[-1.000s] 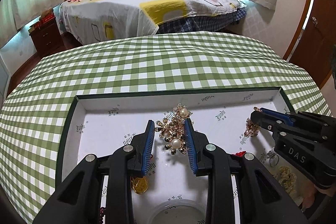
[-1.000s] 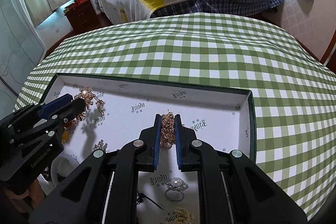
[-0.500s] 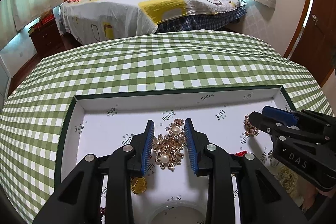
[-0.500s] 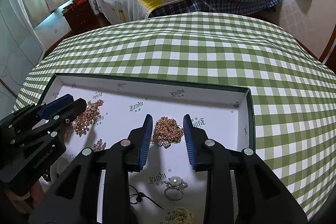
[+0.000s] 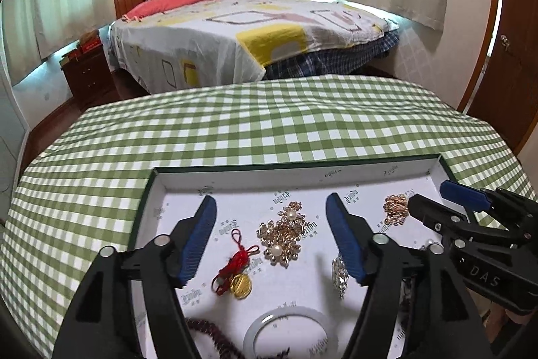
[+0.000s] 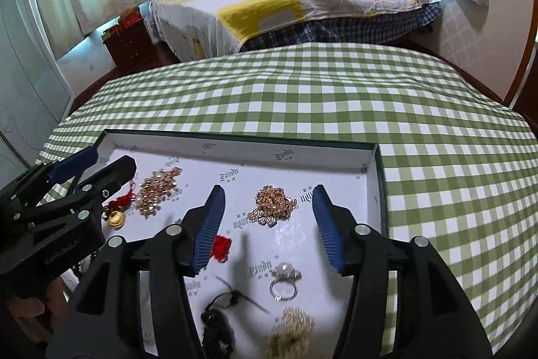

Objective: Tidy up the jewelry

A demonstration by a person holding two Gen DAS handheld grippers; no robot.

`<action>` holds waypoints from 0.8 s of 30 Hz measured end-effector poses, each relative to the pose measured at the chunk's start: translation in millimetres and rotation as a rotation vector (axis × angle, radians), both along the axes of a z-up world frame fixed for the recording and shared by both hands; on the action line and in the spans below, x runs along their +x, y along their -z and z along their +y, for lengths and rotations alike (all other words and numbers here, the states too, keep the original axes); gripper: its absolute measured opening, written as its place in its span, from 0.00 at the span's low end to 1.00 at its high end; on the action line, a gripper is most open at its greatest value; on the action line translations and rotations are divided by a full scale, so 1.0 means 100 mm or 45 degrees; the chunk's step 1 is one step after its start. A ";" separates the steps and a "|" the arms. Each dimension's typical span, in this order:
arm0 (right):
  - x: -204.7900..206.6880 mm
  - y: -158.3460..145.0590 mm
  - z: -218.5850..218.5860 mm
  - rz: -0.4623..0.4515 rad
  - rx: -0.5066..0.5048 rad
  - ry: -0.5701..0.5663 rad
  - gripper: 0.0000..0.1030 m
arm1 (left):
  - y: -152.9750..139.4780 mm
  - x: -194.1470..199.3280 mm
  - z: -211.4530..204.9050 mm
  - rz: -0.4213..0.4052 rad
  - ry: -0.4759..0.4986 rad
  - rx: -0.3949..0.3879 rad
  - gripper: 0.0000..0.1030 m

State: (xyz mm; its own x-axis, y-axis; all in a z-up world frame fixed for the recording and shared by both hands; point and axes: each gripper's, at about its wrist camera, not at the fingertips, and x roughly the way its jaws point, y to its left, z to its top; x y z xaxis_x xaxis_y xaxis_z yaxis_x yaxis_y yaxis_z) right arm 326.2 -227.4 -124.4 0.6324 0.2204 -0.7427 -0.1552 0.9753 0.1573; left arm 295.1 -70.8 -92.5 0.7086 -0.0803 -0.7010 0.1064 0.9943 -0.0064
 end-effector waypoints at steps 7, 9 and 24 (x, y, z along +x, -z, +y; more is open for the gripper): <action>-0.50 -0.20 -0.04 -0.087 0.007 0.023 0.62 | -0.24 -0.42 0.11 -0.064 -0.044 0.007 0.73; -0.67 -0.25 -0.07 -0.105 0.016 0.029 0.64 | -0.30 -0.59 0.16 -0.089 -0.073 0.013 0.76; -1.74 -0.48 -0.07 -0.201 -0.036 0.033 0.74 | -0.52 -1.62 0.40 -0.147 -0.158 -0.017 0.80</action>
State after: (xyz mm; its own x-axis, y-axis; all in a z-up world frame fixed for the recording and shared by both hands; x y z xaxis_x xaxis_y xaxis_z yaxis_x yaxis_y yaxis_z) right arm 151.8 -234.4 -76.7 0.7467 0.1828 -0.6396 -0.1506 0.9830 0.1052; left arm 133.1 -30.5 -40.6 0.7894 0.0043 -0.6138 -0.0166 0.9998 -0.0144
